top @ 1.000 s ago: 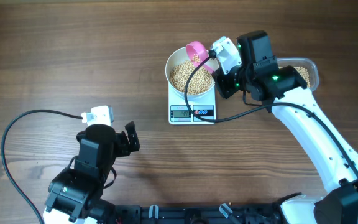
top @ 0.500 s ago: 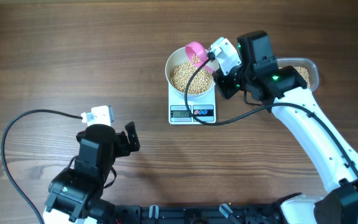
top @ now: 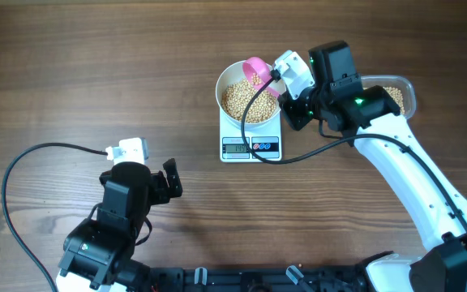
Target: Scoop item into bowl and weigh 150g on scale
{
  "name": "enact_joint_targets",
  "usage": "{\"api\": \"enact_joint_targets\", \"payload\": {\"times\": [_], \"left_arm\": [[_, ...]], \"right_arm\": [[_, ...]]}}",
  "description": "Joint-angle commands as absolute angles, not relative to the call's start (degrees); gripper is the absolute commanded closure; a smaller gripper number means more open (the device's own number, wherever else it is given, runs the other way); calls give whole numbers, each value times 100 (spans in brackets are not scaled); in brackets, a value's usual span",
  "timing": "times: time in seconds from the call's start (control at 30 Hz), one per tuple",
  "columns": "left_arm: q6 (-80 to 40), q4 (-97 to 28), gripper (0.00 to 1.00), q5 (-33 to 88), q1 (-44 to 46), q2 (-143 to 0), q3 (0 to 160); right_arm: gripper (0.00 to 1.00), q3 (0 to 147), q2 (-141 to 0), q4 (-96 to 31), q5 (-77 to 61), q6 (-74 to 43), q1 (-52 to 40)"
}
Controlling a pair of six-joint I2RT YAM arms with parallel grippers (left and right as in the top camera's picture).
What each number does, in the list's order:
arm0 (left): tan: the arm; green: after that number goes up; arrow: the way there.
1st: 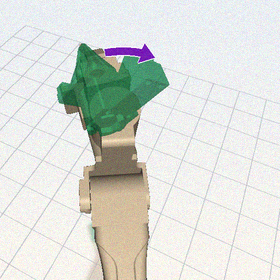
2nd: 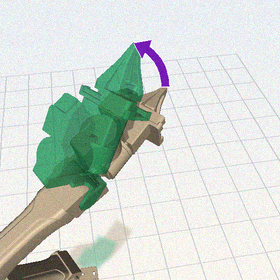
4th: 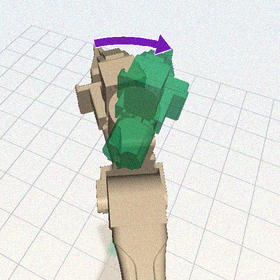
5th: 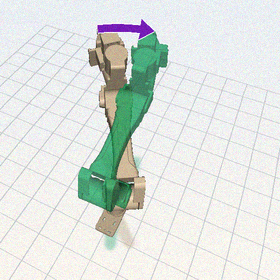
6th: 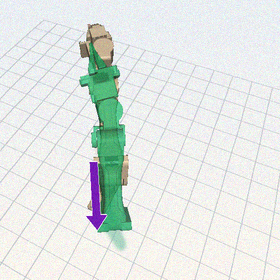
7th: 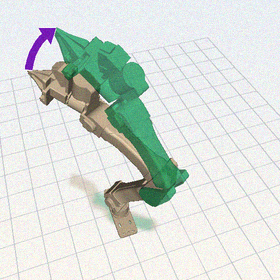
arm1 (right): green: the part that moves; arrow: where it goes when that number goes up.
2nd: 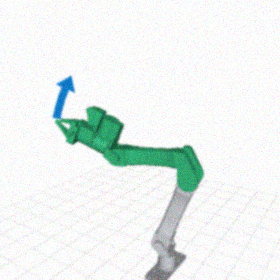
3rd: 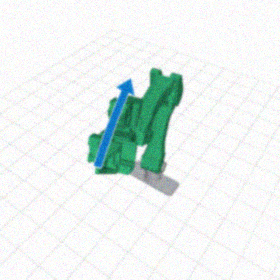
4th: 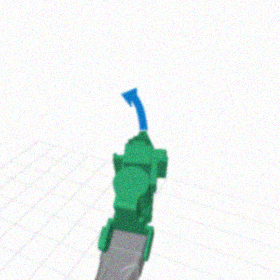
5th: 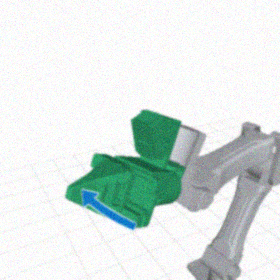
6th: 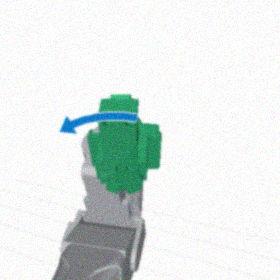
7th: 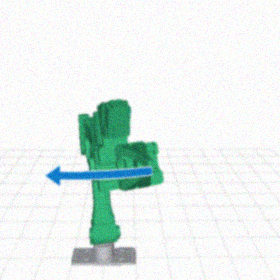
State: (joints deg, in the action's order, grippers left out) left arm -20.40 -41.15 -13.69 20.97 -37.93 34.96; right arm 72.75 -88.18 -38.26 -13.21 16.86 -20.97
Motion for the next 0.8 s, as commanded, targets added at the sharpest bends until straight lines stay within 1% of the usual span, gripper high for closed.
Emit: {"api": "enact_joint_targets", "payload": {"times": [0.0, 0.33, 0.43, 0.6, 0.7, 0.77], "left_arm": [[-1975, -4101, 0, -1441, 2060, -3789, 3459], [-1975, -4101, 0, -1441, 2060, -3789, 3459], [-1975, -4101, 0, -1441, 2060, -3789, 3459], [-1977, -4101, 0, -1441, 2060, -3789, 3459], [-1977, -4101, 0, -1441, 2060, -3789, 3459], [-1977, -4101, 0, -1441, 2060, -3789, 3459]], "right_arm": [[96, 7269, -8914, -3811, -1192, 1946, -2137], [96, 7269, -8914, -3795, -1096, 1949, -2137], [96, 7269, -8914, -3800, -958, 2241, -2137], [96, 7269, -8914, -3813, -985, 2231, -2137], [96, 7269, -8914, -3822, -1063, 1905, -2137], [96, 7269, -8914, -3844, -1503, 1734, -2137]]}}
